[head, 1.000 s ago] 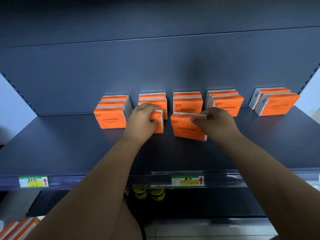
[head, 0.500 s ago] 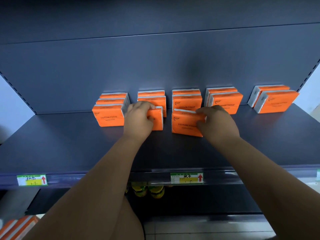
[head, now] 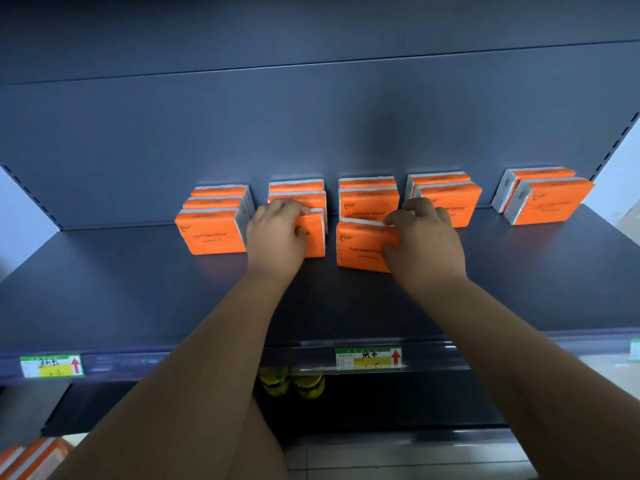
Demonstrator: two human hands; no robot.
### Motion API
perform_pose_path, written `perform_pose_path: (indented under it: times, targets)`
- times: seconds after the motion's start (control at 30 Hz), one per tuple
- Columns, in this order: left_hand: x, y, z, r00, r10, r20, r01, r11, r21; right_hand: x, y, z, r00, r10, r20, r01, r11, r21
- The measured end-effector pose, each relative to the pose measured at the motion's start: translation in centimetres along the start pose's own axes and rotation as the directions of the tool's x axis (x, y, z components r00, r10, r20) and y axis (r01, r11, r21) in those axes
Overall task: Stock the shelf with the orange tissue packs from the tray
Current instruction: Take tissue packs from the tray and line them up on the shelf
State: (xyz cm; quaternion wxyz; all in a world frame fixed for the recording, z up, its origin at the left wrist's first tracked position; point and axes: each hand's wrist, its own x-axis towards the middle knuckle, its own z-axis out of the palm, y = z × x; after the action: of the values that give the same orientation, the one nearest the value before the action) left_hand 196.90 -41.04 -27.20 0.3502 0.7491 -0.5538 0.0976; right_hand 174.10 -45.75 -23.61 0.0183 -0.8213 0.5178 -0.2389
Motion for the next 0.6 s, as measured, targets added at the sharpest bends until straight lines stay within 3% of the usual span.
perform_pose_path:
  times: [0.23,0.6]
  targets:
    - [0.2,0.3,0.8,0.999,-0.004,-0.048,0.006,0.999,0.037,0.0,0.6,0.4,0.987,-0.163,-0.004,0.162,0.986,-0.027]
    - [1.4,-0.5,1.7,0.997,0.042,-0.072,-0.038,0.998,0.054,0.7,0.9,0.9,0.983,-0.183,-0.027,0.182,0.983,-0.038]
